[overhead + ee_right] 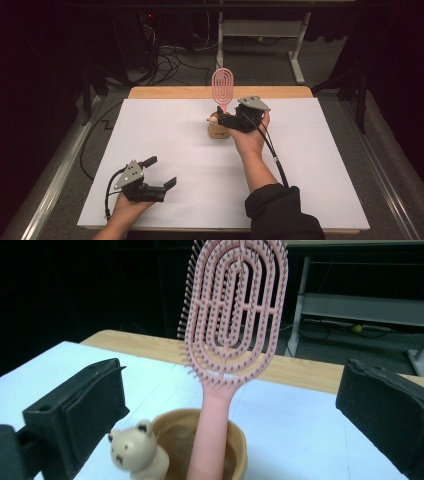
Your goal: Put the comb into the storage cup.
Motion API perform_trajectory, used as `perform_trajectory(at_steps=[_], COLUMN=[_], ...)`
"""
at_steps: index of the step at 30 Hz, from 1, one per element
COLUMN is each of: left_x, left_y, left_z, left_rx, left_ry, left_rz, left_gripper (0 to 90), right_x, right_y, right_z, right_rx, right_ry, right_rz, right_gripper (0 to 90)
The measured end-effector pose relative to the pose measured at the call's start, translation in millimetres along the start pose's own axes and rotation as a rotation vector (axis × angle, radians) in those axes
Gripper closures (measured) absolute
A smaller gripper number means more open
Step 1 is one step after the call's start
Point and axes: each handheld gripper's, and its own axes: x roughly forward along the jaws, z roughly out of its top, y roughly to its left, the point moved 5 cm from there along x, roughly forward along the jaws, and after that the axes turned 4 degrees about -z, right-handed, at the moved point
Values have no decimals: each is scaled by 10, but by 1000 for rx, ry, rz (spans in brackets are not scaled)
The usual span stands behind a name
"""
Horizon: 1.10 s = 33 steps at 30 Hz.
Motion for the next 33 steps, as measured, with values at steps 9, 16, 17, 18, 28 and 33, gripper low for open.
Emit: perform_trajectory(at_steps=[9, 16, 17, 18, 28, 33], left_x=[-16, -26, -27, -28, -34, -44], left_y=[22, 47, 50, 51, 58, 66], left_z=[6, 4, 4, 4, 3, 4], left_rx=[-5, -4, -6, -6, -10, -20], left_ry=[-5, -4, -4, -5, -3, -8], left_rz=[3, 12, 12, 12, 18, 22], left_gripper=[0, 0, 0, 0, 0, 0], right_x=[-97, -198, -216, -236, -528, -692], right_y=[-36, -86, -96, -105, -188, -236], right_z=[-209, -375, -400, -425, -622, -731], right_rx=[-13, -25, -26, -26, -47, -58], right_ry=[17, 31, 34, 32, 34, 39], right_rz=[16, 23, 24, 24, 47, 56], right_gripper=[2, 2, 3, 2, 3, 2])
